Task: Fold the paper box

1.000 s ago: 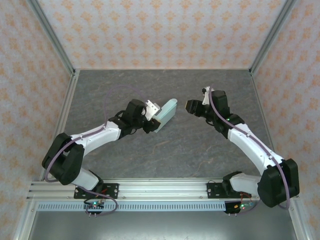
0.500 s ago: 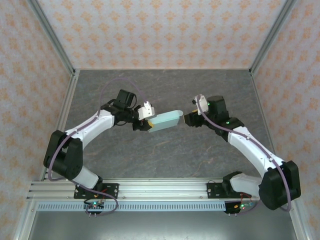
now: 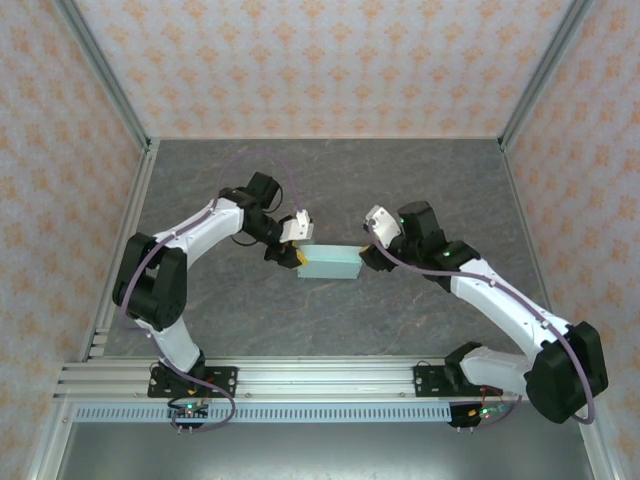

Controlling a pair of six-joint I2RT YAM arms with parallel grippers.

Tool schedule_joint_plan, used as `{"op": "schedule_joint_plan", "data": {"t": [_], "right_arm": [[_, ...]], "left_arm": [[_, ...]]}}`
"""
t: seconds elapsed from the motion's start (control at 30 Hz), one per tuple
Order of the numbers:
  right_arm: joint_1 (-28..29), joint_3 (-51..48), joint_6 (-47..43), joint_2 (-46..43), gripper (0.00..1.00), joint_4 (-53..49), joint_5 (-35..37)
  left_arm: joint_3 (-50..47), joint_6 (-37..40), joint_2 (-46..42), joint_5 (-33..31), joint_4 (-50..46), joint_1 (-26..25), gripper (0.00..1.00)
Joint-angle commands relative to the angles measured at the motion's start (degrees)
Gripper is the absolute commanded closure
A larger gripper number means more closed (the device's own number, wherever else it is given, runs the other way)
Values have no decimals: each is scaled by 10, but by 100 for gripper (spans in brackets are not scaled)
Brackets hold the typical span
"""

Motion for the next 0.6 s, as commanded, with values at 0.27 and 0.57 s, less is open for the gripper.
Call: {"op": "schedule_joint_plan", "data": {"t": [0.27, 0.57], "right_arm": [[23, -10, -86, 33, 46, -8, -47], [28, 4, -97, 68, 45, -16, -42]], "left_arm": [[16, 40, 25, 12, -13, 4, 62], [16, 31, 28, -9, -5, -7, 62]]}}
